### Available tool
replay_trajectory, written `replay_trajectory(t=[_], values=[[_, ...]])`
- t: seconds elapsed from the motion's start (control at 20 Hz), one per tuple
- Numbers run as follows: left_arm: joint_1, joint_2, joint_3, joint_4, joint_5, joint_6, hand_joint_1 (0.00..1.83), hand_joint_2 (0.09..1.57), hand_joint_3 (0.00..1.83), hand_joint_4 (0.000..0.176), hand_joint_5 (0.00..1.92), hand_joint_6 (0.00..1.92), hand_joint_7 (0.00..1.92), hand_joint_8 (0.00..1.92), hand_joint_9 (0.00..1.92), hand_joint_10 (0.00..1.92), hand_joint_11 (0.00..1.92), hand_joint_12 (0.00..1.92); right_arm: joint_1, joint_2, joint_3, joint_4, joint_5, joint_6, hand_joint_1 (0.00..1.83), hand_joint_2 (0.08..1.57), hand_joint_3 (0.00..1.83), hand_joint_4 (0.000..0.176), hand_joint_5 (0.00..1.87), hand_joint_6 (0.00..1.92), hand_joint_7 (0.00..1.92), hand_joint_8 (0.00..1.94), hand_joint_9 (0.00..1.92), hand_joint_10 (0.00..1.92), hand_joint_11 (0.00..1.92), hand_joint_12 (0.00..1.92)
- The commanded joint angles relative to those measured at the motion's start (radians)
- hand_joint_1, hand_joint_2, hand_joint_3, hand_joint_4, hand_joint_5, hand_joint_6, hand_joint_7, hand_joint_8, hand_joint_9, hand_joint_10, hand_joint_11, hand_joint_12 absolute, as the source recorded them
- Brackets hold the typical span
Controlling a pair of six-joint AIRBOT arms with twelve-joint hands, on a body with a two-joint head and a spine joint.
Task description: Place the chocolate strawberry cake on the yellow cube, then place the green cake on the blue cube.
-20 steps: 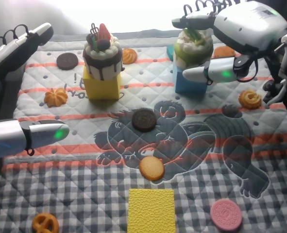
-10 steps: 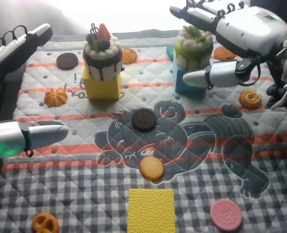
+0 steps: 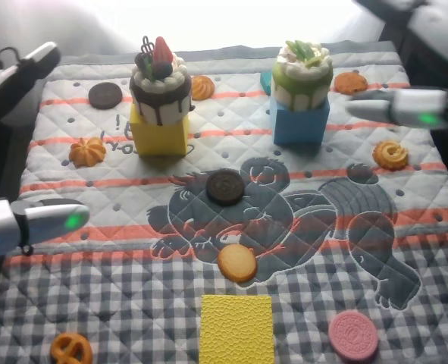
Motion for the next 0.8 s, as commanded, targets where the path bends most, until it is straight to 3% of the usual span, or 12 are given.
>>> replay_trajectory(t=[0.0, 0.15, 0.35, 0.4, 0.45, 0.5, 0.6, 0.65, 0.7, 0.75], values=[[0.002, 0.007, 0.001, 0.015, -0.156, -0.013, 0.89, 0.85, 0.0, 0.176, 0.0, 0.0, 0.0, 0.0, 0.0, 0.0, 0.0, 0.0, -0.021, 0.021, -0.031, -0.013, 0.216, 0.003, 0.79, 0.92, 0.0, 0.176, 0.0, 0.0, 0.0, 0.0, 0.0, 0.0, 0.0, 0.0], [0.047, 0.012, -0.015, 0.027, -0.208, -0.058, 0.85, 0.86, 0.0, 0.176, 0.0, 0.0, 0.0, 0.0, 0.0, 0.0, 0.0, 0.0, -0.153, 0.089, -0.128, -0.002, 0.369, 0.003, 0.67, 0.92, 0.0, 0.176, 0.0, 0.0, 0.0, 0.0, 0.0, 0.0, 0.0, 0.0], [0.098, 0.016, -0.015, 0.034, -0.271, -0.15, 0.65, 0.9, 0.02, 0.175, 0.0, 0.0, 0.0, 0.0, 0.0, 0.0, 0.0, 0.0, -0.312, 0.138, -0.22, 0.022, 0.512, 0.003, 0.81, 0.91, 0.0, 0.176, 0.0, 0.0, 0.0, 0.0, 0.0, 0.0, 0.0, 0.0], [0.107, 0.016, -0.016, 0.034, -0.279, -0.163, 0.61, 0.92, 0.02, 0.144, 0.0, 0.0, 0.0, 0.0, 0.0, 0.0, 0.0, 0.0, -0.332, 0.144, -0.233, 0.022, 0.521, 0.003, 0.76, 0.93, 0.01, 0.176, 0.0, 0.0, 0.0, 0.0, 0.0, 0.0, 0.0, 0.0], [0.113, 0.016, -0.018, 0.034, -0.275, -0.165, 0.59, 0.94, 0.03, 0.125, 0.0, 0.0, 0.0, 0.0, 0.0, 0.0, 0.0, 0.0, -0.345, 0.146, -0.24, 0.022, 0.524, 0.003, 0.7, 0.97, 0.02, 0.169, 0.0, 0.0, 0.0, 0.0, 0.0, 0.0, 0.0, 0.0], [0.12, 0.016, -0.021, 0.034, -0.267, -0.166, 0.57, 0.93, 0.02, 0.119, 0.0, 0.0, 0.0, 0.0, 0.0, 0.0, 0.0, 0.0, -0.354, 0.148, -0.244, 0.022, 0.525, 0.003, 0.69, 0.98, 0.02, 0.175, 0.0, 0.0, 0.0, 0.0, 0.0, 0.0, 0.0, 0.0], [0.133, 0.016, -0.023, 0.034, -0.26, -0.179, 0.5, 0.91, 0.01, 0.126, 0.0, 0.0, 0.0, 0.0, 0.0, 0.0, 0.0, 0.0, -0.36, 0.157, -0.25, 0.02, 0.526, 0.007, 0.67, 0.98, 0.01, 0.175, 0.0, 0.0, 0.0, 0.0, 0.0, 0.0, 0.0, 0.0], [0.138, 0.016, -0.023, 0.036, -0.27, -0.186, 0.53, 0.9, 0.0, 0.153, 0.0, 0.0, 0.0, 0.0, 0.0, 0.0, 0.0, 0.0, -0.361, 0.163, -0.255, 0.012, 0.531, 0.008, 0.65, 0.99, 0.02, 0.176, 0.0, 0.0, 0.0, 0.0, 0.0, 0.0, 0.0, 0.0], [0.14, 0.017, -0.023, 0.039, -0.283, -0.189, 0.56, 0.89, 0.0, 0.152, 0.0, 0.0, 0.0, 0.0, 0.0, 0.0, 0.0, 0.0, -0.363, 0.17, -0.26, 0.006, 0.542, 0.008, 0.64, 0.99, 0.01, 0.176, 0.0, 0.0, 0.0, 0.0, 0.0, 0.0, 0.0, 0.0], [0.141, 0.018, -0.024, 0.044, -0.298, -0.192, 0.55, 0.9, 0.0, 0.137, 0.0, 0.0, 0.0, 0.0, 0.0, 0.0, 0.0, 0.0, -0.366, 0.175, -0.266, 0.0, 0.556, 0.008, 0.64, 0.99, 0.01, 0.176, 0.0, 0.0, 0.0, 0.0, 0.0, 0.0, 0.0, 0.0]])
